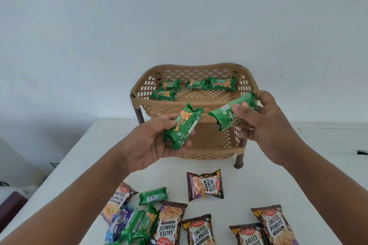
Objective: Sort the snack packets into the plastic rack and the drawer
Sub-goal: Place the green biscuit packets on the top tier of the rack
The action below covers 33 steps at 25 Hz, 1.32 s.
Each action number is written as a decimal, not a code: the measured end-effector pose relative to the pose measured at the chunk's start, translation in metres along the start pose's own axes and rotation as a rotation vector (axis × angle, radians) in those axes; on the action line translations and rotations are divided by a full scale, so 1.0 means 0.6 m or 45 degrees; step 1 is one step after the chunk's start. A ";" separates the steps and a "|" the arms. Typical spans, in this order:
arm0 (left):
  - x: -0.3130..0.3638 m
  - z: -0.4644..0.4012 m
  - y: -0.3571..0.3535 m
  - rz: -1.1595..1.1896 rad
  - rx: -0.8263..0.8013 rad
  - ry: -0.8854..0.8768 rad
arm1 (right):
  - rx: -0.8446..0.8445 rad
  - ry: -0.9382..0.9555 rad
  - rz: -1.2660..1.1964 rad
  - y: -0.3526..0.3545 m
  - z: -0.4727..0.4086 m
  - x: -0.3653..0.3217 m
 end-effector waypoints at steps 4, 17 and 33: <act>0.091 -0.024 0.025 -0.033 0.075 -0.059 | 0.023 0.065 0.032 0.017 -0.090 -0.026; 0.265 -0.309 0.070 -2.384 0.965 -0.278 | -0.559 0.177 1.760 0.005 -0.355 0.106; 0.231 -0.408 0.118 -2.390 0.783 -0.043 | -0.937 0.005 2.020 0.026 -0.399 0.209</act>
Point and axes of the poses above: each hand's wrist, its own z-axis away from the middle knuckle, its own y-axis out of the back of the hand, x = y × z, the point moved 7 cm from there along -z, towards the middle knuckle, and after that the axes turned 14 degrees about y, right-handed, at the moved point
